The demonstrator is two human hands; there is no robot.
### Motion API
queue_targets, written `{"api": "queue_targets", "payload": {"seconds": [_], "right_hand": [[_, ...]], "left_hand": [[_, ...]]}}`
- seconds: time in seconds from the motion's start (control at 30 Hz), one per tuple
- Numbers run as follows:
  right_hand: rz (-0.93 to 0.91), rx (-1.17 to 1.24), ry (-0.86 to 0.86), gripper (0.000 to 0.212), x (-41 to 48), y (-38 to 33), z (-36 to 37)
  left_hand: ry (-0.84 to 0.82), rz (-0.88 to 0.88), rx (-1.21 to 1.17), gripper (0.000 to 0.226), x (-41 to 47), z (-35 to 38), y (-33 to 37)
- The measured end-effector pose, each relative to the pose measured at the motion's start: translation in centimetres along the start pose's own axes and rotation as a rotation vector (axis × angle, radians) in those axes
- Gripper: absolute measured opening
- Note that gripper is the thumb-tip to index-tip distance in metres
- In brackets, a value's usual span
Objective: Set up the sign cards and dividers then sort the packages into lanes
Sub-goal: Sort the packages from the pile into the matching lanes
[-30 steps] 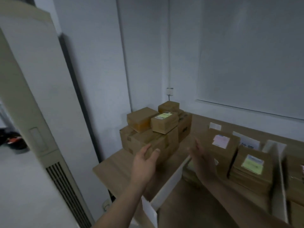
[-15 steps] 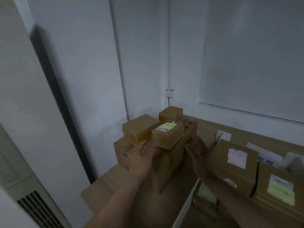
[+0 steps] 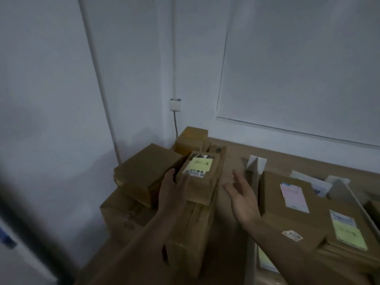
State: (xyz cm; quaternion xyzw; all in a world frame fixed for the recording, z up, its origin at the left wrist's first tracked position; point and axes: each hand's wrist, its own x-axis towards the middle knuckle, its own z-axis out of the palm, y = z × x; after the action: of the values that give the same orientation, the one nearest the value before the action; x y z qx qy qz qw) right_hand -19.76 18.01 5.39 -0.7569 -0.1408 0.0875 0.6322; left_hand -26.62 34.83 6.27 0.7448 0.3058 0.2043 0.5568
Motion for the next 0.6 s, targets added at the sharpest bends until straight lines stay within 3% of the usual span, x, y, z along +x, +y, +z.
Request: {"api": "queue_targets", "payload": {"seconds": [0.17,0.37,0.43,0.6], "right_hand": [[0.095,-0.008,-0.066,0.063,2.3,0.2,3.4],[0.157,-0.095,-0.080,0.082,4.6,1.8,6.3],[0.181,-0.068,-0.086,0.080,4.6,1.9,7.0],[0.181,-0.021,-0.042,0.069,4.0,1.6,7.8]], "left_hand": [[-0.073,-0.060,-0.011,0.055,4.8,0.5,-1.3],[-0.171,-0.142,-0.053,0.088,7.5,0.8,-2.4],[-0.207,-0.190,-0.103,0.079,7.6,0.6,-2.0],[-0.243,-0.190,-0.185,0.027,7.8,0.7,-2.3]]}}
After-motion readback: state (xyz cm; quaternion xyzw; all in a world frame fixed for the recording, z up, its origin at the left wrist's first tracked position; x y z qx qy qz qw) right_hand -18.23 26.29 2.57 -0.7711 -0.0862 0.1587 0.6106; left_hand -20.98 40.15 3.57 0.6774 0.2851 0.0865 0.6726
